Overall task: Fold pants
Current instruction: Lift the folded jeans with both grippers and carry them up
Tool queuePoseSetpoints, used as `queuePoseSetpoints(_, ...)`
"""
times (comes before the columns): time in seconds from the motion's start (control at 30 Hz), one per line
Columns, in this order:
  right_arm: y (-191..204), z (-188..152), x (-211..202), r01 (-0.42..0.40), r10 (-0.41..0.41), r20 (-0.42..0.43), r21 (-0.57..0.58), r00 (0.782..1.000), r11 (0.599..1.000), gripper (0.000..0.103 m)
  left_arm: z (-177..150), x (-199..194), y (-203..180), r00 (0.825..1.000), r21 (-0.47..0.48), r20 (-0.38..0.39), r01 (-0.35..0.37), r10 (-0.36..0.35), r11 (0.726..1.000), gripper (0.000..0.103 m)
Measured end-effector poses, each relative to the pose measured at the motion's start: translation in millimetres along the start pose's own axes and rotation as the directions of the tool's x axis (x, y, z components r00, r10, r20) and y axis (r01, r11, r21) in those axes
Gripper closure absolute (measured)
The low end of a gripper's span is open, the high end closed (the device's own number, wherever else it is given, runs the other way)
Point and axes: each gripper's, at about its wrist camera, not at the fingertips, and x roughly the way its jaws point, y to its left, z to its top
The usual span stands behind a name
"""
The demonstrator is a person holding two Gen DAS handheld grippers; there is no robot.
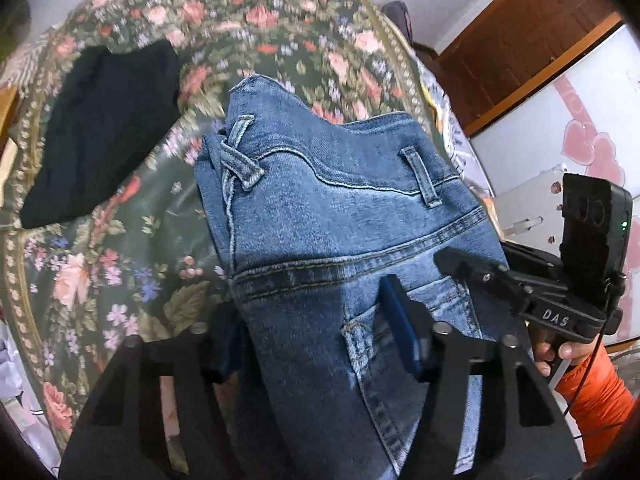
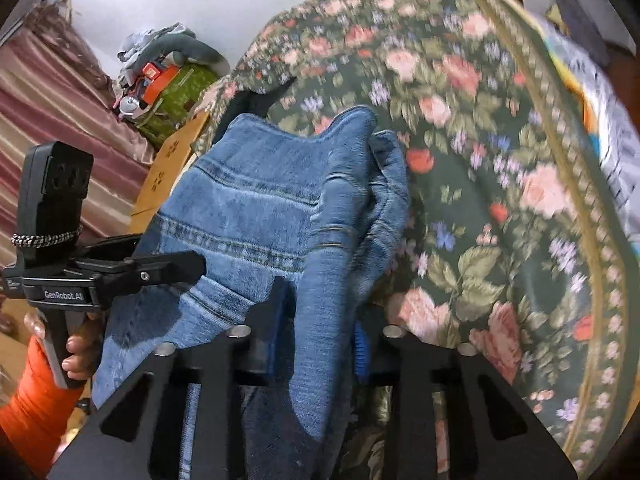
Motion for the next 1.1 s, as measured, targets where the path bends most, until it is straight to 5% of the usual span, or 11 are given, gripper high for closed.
queuePoseSetpoints(0.23, 51, 24, -38, -0.01, 0.026, 0.15, -0.106, 0.988, 0.994, 0.089, -2, -71, -7, 0.979, 0.048, 0.194, -0.073, 0.062, 0.996, 0.053)
queuePoseSetpoints(0.43, 111, 64, -65, 0.01, 0.056, 0.312, -0.206, 0.949, 0.978, 0.089, 14, -147, -6, 0.903, 0.06, 0.405, -0.182, 0.143, 0.982, 0.053)
queuePoseSetpoints(0.67, 159, 116, -58, 0.0, 0.109, 0.383, -0.273, 0.917, 0.962, 0.089, 51, -198, 36, 0.844, 0.007, 0.51, -0.2, 0.168, 0.98, 0.053)
queuePoseSetpoints(0.9, 170, 154, -2, -0.005, 0.11, 0.363, -0.277, 0.925, 0.961, 0.09, 84, -186, 93, 0.839, -0.037, 0.499, -0.23, 0.217, 0.973, 0.053)
queuePoseSetpoints(1.1, 158, 182, 67, 0.01, 0.065, 0.289, -0.249, 0.955, 0.968, 0.09, 114, -135, 156, 0.875, -0.097, 0.427, -0.209, 0.23, 0.973, 0.053)
